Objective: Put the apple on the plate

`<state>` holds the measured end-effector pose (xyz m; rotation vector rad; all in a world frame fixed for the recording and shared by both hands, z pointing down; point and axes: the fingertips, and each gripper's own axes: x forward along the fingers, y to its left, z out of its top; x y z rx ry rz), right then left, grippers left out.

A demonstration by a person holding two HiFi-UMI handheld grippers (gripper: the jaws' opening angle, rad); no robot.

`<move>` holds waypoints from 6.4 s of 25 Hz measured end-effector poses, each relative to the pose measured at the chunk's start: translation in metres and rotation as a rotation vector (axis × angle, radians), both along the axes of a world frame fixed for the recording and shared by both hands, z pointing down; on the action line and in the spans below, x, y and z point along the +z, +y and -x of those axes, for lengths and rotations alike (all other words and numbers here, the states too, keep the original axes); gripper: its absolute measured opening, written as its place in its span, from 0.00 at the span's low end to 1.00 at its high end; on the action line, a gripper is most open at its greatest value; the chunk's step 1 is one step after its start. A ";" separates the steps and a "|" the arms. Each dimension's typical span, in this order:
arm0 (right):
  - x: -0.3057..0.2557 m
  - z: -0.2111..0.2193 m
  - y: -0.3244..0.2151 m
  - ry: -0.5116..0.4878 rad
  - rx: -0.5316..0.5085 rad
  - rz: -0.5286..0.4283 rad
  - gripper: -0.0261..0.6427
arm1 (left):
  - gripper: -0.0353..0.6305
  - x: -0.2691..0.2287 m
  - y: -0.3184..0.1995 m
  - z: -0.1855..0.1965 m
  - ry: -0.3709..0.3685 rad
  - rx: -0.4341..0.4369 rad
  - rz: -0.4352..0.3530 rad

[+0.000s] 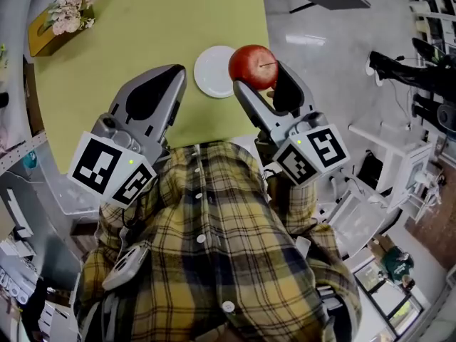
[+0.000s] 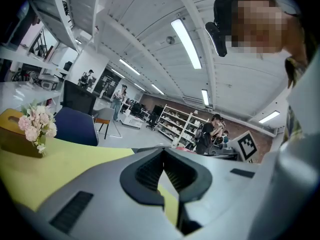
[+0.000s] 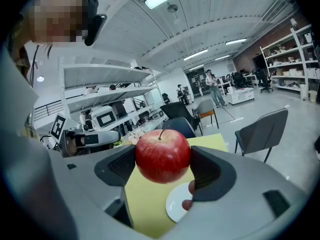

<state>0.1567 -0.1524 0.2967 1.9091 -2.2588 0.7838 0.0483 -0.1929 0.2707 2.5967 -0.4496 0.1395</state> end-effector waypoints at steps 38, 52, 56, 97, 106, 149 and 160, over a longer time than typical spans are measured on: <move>0.090 0.010 -0.026 -0.021 -0.313 0.073 0.55 | 0.06 0.030 0.018 0.033 -0.130 -0.336 0.059; 0.190 0.020 -0.024 0.090 -0.335 0.121 0.55 | 0.06 0.068 0.030 0.044 -0.211 -0.329 0.125; 0.209 0.022 -0.022 0.096 -0.331 0.145 0.55 | 0.06 0.075 0.032 0.049 -0.224 -0.334 0.137; 0.219 0.026 0.001 0.170 -0.373 0.213 0.55 | 0.06 0.055 0.038 0.037 -0.178 -0.295 0.104; 0.179 0.020 0.006 0.092 -0.293 0.174 0.55 | 0.06 0.042 0.032 0.029 -0.123 -0.270 0.068; -0.041 0.017 0.005 0.056 -0.076 -0.171 0.03 | 0.06 -0.021 0.024 -0.035 0.047 -0.016 -0.038; -0.038 0.017 0.005 0.053 -0.070 -0.160 0.03 | 0.06 -0.023 0.022 -0.036 0.050 -0.005 -0.044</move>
